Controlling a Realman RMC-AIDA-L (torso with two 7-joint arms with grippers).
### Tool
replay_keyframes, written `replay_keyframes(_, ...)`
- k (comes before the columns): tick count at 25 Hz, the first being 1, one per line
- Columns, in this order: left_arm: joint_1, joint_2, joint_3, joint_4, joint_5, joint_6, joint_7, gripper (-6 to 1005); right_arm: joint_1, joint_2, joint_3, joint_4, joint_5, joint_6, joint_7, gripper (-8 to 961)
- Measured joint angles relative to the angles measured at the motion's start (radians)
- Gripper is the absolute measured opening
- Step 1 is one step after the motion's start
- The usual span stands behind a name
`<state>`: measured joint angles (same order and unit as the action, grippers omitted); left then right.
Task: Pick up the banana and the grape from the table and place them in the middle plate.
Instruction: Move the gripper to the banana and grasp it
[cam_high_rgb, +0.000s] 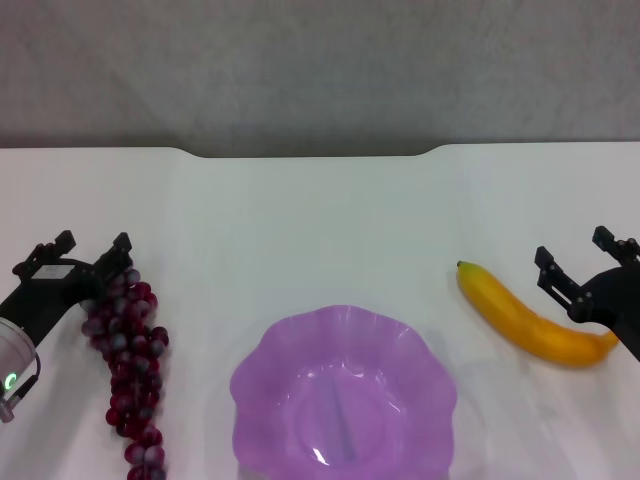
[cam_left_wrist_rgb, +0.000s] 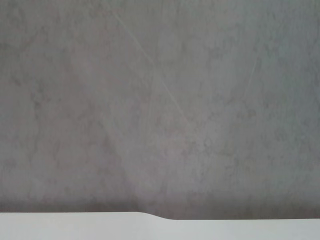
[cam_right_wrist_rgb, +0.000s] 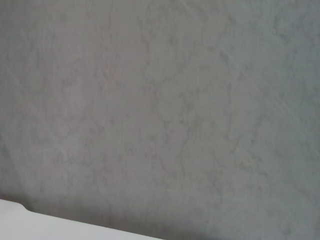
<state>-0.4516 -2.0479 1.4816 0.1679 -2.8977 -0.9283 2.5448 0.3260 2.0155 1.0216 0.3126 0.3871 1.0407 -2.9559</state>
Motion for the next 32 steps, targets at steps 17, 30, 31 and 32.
replay_keyframes(17, 0.001, 0.001, 0.011, -0.001, -0.003, 0.000, -0.004, 842, 0.001, -0.001, 0.000, 0.001, 0.000, -0.004, 0.000, 821)
replay_keyframes(30, 0.017, 0.005, 0.012, -0.001, -0.002, 0.025, -0.001, 842, -0.041, -0.073, 0.016, 0.168, -0.041, -0.147, 0.146, 818)
replay_keyframes(31, 0.017, 0.005, 0.011, 0.000, -0.002, 0.028, 0.000, 842, -0.059, -0.102, 0.021, 0.232, -0.057, -0.206, 0.171, 817)
replay_keyframes(32, 0.017, 0.005, 0.010, 0.001, -0.002, 0.032, 0.001, 842, -0.074, -0.128, 0.027, 0.293, -0.076, -0.278, 0.200, 817)
